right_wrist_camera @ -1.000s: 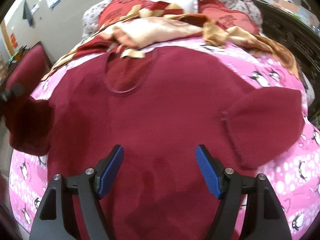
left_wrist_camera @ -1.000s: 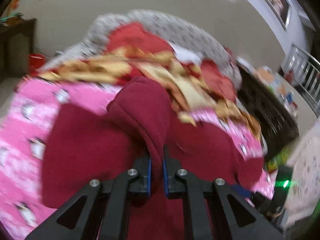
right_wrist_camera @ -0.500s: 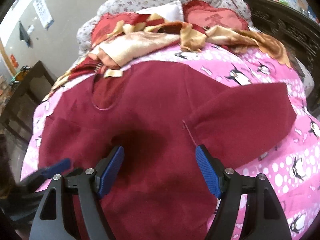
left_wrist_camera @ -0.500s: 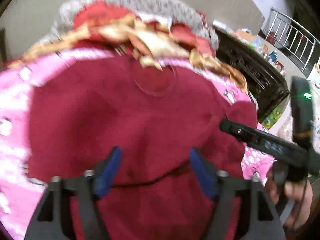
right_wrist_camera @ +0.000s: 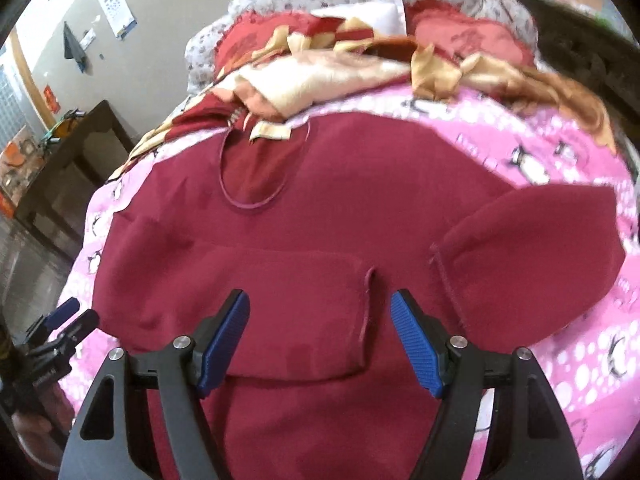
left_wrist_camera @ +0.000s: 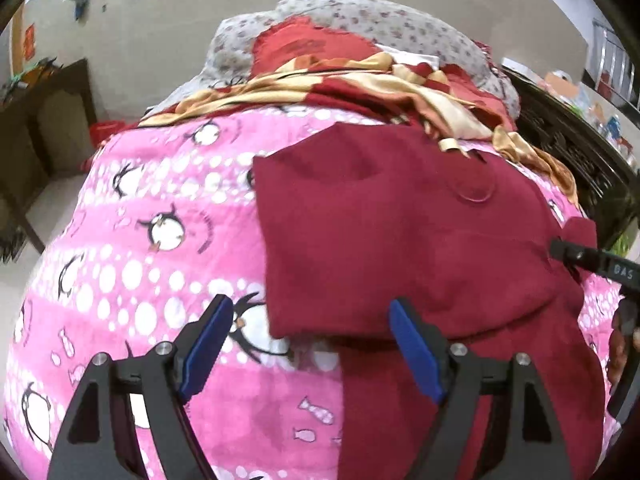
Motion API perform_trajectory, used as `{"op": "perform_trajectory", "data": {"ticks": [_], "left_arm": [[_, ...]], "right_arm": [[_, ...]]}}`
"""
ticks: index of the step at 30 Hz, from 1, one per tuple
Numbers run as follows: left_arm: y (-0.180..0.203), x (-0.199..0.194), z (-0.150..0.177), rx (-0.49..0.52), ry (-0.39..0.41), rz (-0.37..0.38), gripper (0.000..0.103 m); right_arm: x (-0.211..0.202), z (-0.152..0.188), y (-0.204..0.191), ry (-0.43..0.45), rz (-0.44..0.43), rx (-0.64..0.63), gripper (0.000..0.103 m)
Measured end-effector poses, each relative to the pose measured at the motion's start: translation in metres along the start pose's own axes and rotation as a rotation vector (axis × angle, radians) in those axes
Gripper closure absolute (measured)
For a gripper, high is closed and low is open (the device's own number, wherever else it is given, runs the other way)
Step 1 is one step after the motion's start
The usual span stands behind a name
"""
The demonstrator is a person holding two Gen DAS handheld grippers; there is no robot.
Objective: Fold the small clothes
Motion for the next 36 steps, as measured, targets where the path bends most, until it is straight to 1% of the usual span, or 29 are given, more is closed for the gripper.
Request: {"op": "perform_trajectory", "data": {"ticks": [3, 5, 6, 8, 9, 10, 11, 12, 13, 15, 16, 19, 21, 24, 26, 28, 30, 32, 34, 36], "left_arm": [[0.000, 0.001, 0.001, -0.004, -0.006, -0.001, 0.019], [0.001, -0.001, 0.001, 0.004, -0.004, -0.005, 0.019], [0.002, -0.002, 0.001, 0.009, -0.001, -0.007, 0.019], [0.005, -0.001, -0.001, 0.015, 0.001, -0.011, 0.019], [0.004, -0.002, -0.001, 0.017, 0.001, -0.013, 0.019], [0.003, -0.002, -0.001, 0.017, 0.001, -0.016, 0.019], [0.002, -0.002, -0.002, 0.016, -0.001, -0.024, 0.019], [0.000, -0.002, -0.002, 0.012, 0.000, -0.029, 0.019], [-0.003, -0.003, -0.005, -0.001, 0.005, -0.035, 0.019], [-0.005, -0.004, -0.010, -0.023, 0.018, -0.037, 0.019], [-0.006, -0.006, -0.013, -0.035, 0.027, -0.036, 0.019], [-0.002, -0.008, -0.026, -0.056, 0.054, -0.029, 0.019], [0.003, -0.008, -0.030, -0.054, 0.063, -0.028, 0.019], [0.015, 0.001, -0.033, -0.036, 0.050, -0.032, 0.019], [0.021, 0.010, -0.032, -0.022, 0.034, -0.039, 0.019], [0.024, 0.020, -0.030, -0.012, 0.014, -0.053, 0.019], [0.024, 0.031, -0.031, -0.009, 0.005, -0.072, 0.019], [0.019, 0.045, -0.031, -0.019, -0.019, -0.106, 0.019], [0.009, 0.057, -0.032, -0.053, -0.045, -0.125, 0.019], [0.000, 0.061, -0.032, -0.094, -0.062, -0.126, 0.019]], "right_arm": [[0.006, -0.015, 0.004, 0.001, 0.021, -0.051, 0.012], [0.021, -0.018, 0.006, -0.061, 0.031, -0.095, 0.015], [0.030, -0.015, 0.006, -0.091, 0.027, -0.122, 0.023], [0.044, -0.007, 0.005, -0.135, 0.027, -0.161, 0.048], [0.049, -0.002, 0.006, -0.145, 0.049, -0.182, 0.051], [0.048, -0.001, 0.006, -0.130, 0.066, -0.202, 0.058], [0.045, 0.000, 0.006, -0.114, 0.070, -0.215, 0.068], [0.040, -0.001, 0.005, -0.104, 0.059, -0.215, 0.076], [0.032, -0.005, 0.004, -0.084, 0.039, -0.207, 0.078], [0.009, -0.019, 0.001, -0.005, 0.014, -0.209, 0.078], [-0.002, -0.027, 0.000, 0.035, 0.025, -0.222, 0.078], [-0.032, -0.056, 0.002, 0.145, 0.090, -0.260, 0.078], [-0.036, -0.071, 0.012, 0.170, 0.146, -0.265, 0.078], [-0.023, -0.080, 0.031, 0.152, 0.200, -0.234, 0.078], [-0.006, -0.080, 0.047, 0.111, 0.246, -0.222, 0.078], [0.010, -0.072, 0.061, 0.061, 0.278, -0.201, 0.078], [0.021, -0.067, 0.067, 0.039, 0.283, -0.191, 0.078], [0.027, -0.066, 0.071, 0.029, 0.295, -0.198, 0.078], [0.027, -0.067, 0.071, 0.023, 0.297, -0.204, 0.078], [0.022, -0.068, 0.070, 0.014, 0.290, -0.208, 0.078]]}}
Point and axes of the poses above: each gripper's, at about its wrist camera, not at the fingertips, and x roughly the way its jaws point, y to its right, z to its underside, the point moved 7 cm from there along x, roughly the way its jaws point, and after that the axes turned 1 degree about -z, right-handed, at the moved point
